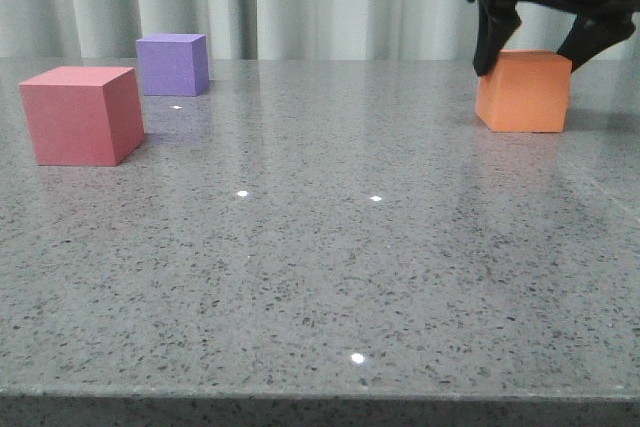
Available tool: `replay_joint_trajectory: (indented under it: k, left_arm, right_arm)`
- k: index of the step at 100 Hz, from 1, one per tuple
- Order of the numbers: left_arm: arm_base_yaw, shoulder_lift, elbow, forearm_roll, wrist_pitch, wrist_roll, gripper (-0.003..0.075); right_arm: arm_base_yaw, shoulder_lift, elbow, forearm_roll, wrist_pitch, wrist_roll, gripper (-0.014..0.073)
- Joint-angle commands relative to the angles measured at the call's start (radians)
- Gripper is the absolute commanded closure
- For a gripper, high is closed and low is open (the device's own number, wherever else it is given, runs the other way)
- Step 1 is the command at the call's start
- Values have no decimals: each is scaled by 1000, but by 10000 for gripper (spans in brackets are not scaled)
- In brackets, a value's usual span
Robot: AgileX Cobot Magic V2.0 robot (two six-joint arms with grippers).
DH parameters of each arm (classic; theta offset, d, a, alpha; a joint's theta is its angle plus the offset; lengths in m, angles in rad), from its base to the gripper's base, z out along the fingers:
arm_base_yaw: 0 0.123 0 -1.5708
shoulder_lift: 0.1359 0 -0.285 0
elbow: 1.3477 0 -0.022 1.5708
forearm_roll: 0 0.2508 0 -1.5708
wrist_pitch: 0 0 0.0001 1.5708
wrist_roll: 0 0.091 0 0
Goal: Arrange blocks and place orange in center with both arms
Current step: 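Lower the right gripper onto the orange cube and grasp it, then carry the orange cube with the right gripper toward the table center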
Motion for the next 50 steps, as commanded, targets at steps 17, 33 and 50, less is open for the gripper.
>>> replay_joint_trajectory:
  k: [17,33,50]
  left_arm:
    - [-1,-36,41,-7,-74,-3,741]
    - [-1,-36,41,-7,-74,-3,741]
    - [-1,-36,41,-7,-74,-3,741]
  right_arm:
    - [-1,-58,-36,0,-11,-4,309]
    - [6,-104,-43,56,-5,-4,293]
    - [70,-114,-131,72,19,-4,293]
